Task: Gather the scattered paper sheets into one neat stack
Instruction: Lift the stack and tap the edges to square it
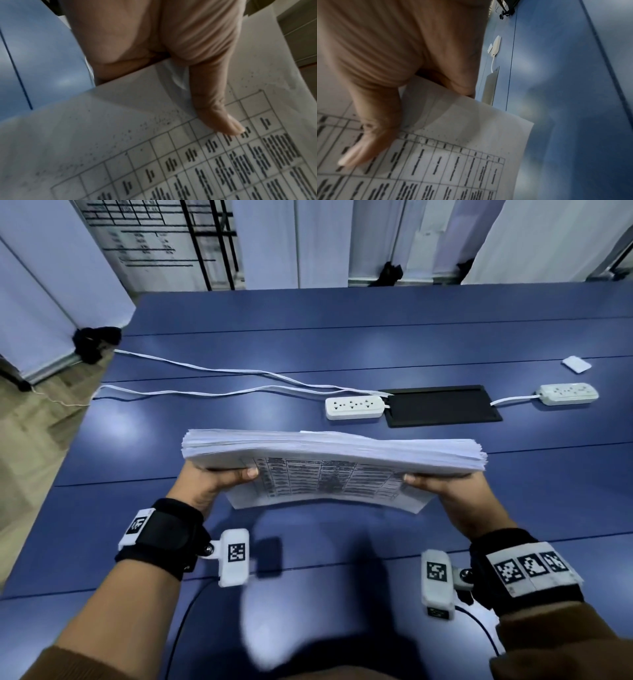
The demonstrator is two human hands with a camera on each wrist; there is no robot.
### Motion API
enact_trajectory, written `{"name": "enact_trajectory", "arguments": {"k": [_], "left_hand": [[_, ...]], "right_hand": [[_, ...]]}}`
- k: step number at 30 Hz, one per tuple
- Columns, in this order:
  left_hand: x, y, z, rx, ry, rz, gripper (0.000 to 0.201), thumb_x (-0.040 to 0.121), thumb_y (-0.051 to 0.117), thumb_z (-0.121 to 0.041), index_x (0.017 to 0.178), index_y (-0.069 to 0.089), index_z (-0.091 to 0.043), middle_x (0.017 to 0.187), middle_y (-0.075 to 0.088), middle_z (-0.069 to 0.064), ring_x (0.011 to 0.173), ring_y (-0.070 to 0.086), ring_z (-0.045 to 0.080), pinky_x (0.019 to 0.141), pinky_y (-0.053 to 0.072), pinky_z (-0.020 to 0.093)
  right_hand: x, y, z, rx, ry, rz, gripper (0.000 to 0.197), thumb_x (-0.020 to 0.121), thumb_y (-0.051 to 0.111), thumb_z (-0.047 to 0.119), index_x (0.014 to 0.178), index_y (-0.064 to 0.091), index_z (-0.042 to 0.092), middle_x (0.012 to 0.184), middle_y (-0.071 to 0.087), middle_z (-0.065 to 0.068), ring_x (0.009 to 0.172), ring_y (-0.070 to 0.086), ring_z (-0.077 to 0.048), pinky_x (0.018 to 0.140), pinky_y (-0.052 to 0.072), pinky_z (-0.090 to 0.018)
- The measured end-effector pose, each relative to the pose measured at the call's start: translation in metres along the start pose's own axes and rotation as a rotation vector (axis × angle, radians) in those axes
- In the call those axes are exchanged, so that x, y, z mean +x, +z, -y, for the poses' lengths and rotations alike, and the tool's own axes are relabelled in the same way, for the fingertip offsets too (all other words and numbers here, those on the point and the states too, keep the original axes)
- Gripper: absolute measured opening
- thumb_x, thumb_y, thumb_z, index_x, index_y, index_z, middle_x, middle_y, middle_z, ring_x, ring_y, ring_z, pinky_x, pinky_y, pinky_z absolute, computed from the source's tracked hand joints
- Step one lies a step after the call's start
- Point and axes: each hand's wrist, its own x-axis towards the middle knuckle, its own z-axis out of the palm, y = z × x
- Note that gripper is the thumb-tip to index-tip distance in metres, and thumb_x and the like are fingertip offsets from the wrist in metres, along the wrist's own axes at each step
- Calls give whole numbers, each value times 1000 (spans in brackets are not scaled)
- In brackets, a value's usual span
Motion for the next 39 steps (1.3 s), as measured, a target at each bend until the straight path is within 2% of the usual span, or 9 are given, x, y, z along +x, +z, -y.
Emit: {"name": "enact_trajectory", "arguments": {"k": [5,10,16,21,24,29,31,35,39], "left_hand": [[-2,-3,10,57,-84,35,71,23,98,-30,86,75,-10,91,76,8,83,71,16,70,57,26],[-9,-6,30,46,-185,55,87,21,99,-28,98,69,-1,97,74,13,86,72,20,72,56,26],[-5,-4,28,74,-151,12,71,17,98,-35,79,77,-8,91,75,9,83,72,17,73,57,26],[2,-2,2,39,-39,20,63,20,97,-40,77,79,-19,82,76,-1,79,71,10,71,56,21],[4,-6,-1,60,-34,71,66,23,96,-41,82,78,-18,85,76,-3,82,70,9,72,54,20],[-1,-13,23,135,-155,80,91,22,98,-37,101,69,-2,104,72,14,90,70,18,75,55,24],[-3,-8,28,153,-177,88,94,19,98,-39,99,68,0,100,73,11,89,71,15,73,55,21],[-3,3,24,125,-150,22,86,14,96,-43,87,72,-6,85,76,0,82,71,11,71,55,19],[-1,11,9,119,-73,50,66,21,96,-43,77,78,-15,84,76,1,83,71,12,72,54,21]], "right_hand": [[-3,-11,-18,-60,95,28,46,52,81,-4,97,70,0,94,76,-8,89,70,-20,75,57,-27],[-10,-14,-43,-49,182,49,52,53,81,-7,102,68,5,103,74,-13,96,70,-25,80,58,-30],[-6,-4,-42,-6,152,40,79,35,97,28,104,69,1,100,75,-6,93,71,-15,78,56,-24],[0,2,-8,-17,80,86,49,51,82,4,98,69,-2,89,77,-1,85,72,-12,73,56,-20],[2,-5,-3,-72,67,106,46,55,79,-3,100,69,-1,94,76,-2,88,71,-13,75,56,-22],[-1,-15,-22,-114,133,73,52,54,83,-5,103,69,4,102,75,-9,98,70,-23,78,57,-28],[-2,-12,-26,-98,139,86,54,53,85,-2,104,68,4,103,75,-9,99,70,-23,78,56,-27],[-3,-6,-25,-44,115,69,70,40,95,22,102,70,1,104,74,-12,95,71,-21,77,56,-26],[-1,-2,-13,-4,51,30,49,42,91,12,88,76,8,97,75,-11,89,71,-20,75,56,-27]]}}
